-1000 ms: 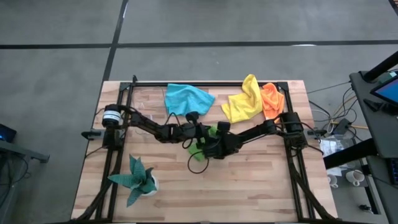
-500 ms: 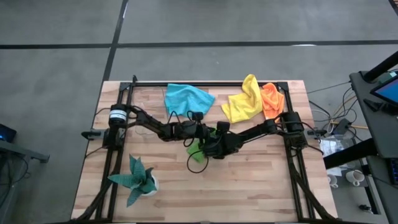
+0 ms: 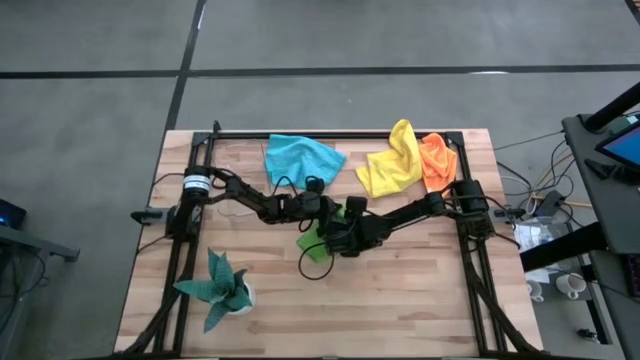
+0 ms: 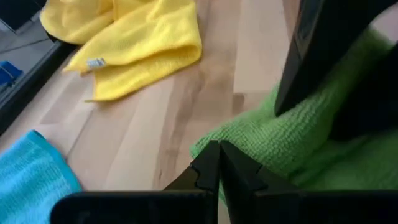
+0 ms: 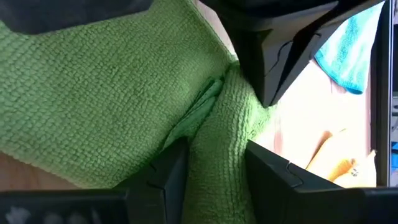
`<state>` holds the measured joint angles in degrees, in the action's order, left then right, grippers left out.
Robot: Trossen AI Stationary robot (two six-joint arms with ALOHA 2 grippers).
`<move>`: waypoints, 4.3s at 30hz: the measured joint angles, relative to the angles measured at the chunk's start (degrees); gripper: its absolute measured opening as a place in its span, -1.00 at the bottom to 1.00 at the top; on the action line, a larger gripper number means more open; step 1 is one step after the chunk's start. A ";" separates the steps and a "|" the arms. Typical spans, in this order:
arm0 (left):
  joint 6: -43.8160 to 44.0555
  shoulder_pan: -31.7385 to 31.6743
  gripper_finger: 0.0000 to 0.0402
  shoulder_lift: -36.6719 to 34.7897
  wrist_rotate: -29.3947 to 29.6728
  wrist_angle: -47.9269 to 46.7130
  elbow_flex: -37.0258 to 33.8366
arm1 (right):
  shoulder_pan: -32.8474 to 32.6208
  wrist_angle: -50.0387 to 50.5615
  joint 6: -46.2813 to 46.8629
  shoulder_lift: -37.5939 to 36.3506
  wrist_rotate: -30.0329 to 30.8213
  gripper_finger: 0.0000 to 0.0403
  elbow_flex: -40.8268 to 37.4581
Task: Roll microfiber towels into tight, uniform cylinder then place into a basket
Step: Roll the green microfiber towel
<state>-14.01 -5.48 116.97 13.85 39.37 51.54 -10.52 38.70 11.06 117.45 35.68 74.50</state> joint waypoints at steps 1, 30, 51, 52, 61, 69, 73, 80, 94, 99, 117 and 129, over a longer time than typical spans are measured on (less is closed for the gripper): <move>0.02 0.01 -1.00 0.01 0.00 -0.53 0.00 | 0.00 -0.02 -0.26 0.00 0.00 -0.32 0.00; 0.21 0.22 -1.00 -0.55 -0.12 -2.33 -0.80 | -2.08 -40.22 9.06 -31.96 0.21 -0.48 -36.36; 0.12 0.27 -1.00 -0.51 -0.12 -0.90 -0.94 | 5.48 -65.07 20.03 -19.75 -9.08 -0.96 -41.16; 0.12 0.28 -1.00 -0.51 -0.11 -0.87 -0.98 | 5.05 -65.17 19.44 -19.54 -9.12 -0.96 -40.39; 0.07 0.28 -1.00 -0.56 -0.07 -0.87 -1.01 | 2.90 -63.63 18.92 -19.36 -10.61 -0.96 -38.45; -0.41 0.28 -1.00 -0.75 0.16 -0.88 -0.97 | 2.23 -64.88 16.89 -19.37 -10.64 -0.96 -38.18; -0.38 0.26 -1.00 -0.77 0.23 -0.87 -0.97 | 2.27 -65.13 14.44 -19.10 -10.68 -0.96 -36.89; -0.36 0.26 -1.00 -0.77 0.35 -0.83 -0.93 | 2.27 -63.95 11.59 -19.10 -12.33 -0.96 -34.54; -0.36 0.22 -1.00 -0.84 0.37 -0.83 -0.93 | 2.94 -55.34 8.45 -24.89 -7.37 -0.96 -34.53; -0.34 0.22 -1.00 -0.84 0.37 -0.81 -0.67 | 5.43 -48.65 12.06 -24.68 -5.95 -0.96 -34.56; -0.28 0.27 -1.00 -0.84 0.37 -0.76 -0.67 | 5.59 -54.90 7.54 -21.70 -17.99 -0.96 -34.60; -0.30 0.28 -1.00 -0.86 0.37 -0.27 -0.69 | 4.15 -55.80 7.78 -21.66 -19.54 -0.96 -35.84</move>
<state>-14.31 -5.19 116.11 14.22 39.10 50.85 -6.37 -17.10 18.83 95.79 16.14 38.66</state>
